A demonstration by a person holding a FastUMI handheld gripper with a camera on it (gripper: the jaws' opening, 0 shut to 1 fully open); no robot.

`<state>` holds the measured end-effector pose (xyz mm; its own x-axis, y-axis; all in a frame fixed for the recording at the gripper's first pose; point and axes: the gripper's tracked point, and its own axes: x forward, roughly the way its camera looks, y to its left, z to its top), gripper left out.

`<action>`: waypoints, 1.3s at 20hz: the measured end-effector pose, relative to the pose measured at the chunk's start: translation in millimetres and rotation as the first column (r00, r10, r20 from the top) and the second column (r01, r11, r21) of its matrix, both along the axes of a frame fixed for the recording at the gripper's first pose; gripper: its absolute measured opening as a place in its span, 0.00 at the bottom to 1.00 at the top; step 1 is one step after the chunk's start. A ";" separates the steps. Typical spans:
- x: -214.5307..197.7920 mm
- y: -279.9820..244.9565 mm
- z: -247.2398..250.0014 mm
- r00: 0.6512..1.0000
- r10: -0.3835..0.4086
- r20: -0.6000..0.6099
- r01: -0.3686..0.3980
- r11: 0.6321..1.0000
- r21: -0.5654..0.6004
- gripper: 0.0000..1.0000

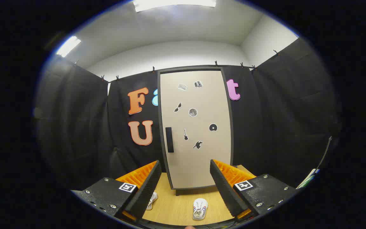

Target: Open the shoe cabinet door, grab the shoes and put them into the shoe cabinet, then close the shoe cabinet door.

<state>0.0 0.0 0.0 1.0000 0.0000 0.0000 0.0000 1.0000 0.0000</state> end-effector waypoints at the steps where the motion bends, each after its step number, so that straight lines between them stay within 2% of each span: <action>1: 0.2 -0.8 0.9 1.000 0.000 0.002 0.000 1.000 0.003 0.96; 26: -2.0 -0.3 1.7 1.000 0.023 -0.010 -0.023 1.000 0.002 0.96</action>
<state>-2.0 -0.3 1.7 0.9997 0.0227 -0.0104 -0.0227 0.9997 0.0023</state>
